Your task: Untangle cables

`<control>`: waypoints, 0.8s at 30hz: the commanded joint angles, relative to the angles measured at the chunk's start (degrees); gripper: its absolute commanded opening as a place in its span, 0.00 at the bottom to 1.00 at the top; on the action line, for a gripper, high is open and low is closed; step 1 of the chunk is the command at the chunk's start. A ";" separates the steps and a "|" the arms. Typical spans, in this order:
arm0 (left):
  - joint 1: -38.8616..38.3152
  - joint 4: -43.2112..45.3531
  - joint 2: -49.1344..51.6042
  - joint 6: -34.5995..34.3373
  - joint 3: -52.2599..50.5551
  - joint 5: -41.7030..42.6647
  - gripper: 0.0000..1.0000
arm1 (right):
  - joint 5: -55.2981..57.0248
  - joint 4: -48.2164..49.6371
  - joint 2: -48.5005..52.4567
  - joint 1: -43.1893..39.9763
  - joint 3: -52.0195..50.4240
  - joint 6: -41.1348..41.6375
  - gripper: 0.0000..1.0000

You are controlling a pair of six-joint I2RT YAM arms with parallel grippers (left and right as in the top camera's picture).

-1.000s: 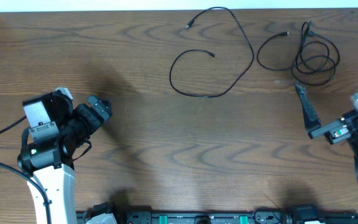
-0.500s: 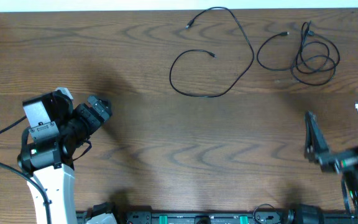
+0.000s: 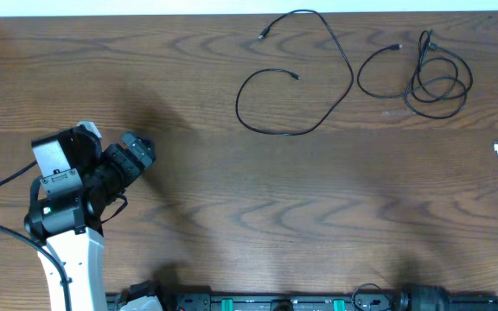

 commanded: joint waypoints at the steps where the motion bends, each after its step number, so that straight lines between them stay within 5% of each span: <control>1: 0.31 -0.04 0.11 -0.26 1.20 -0.33 0.98 | -1.79 -1.53 -0.59 1.73 3.56 0.52 0.99; 24: 0.31 -0.04 0.11 -0.26 1.20 -0.33 0.98 | -2.16 4.57 -0.90 8.61 4.59 -8.94 0.99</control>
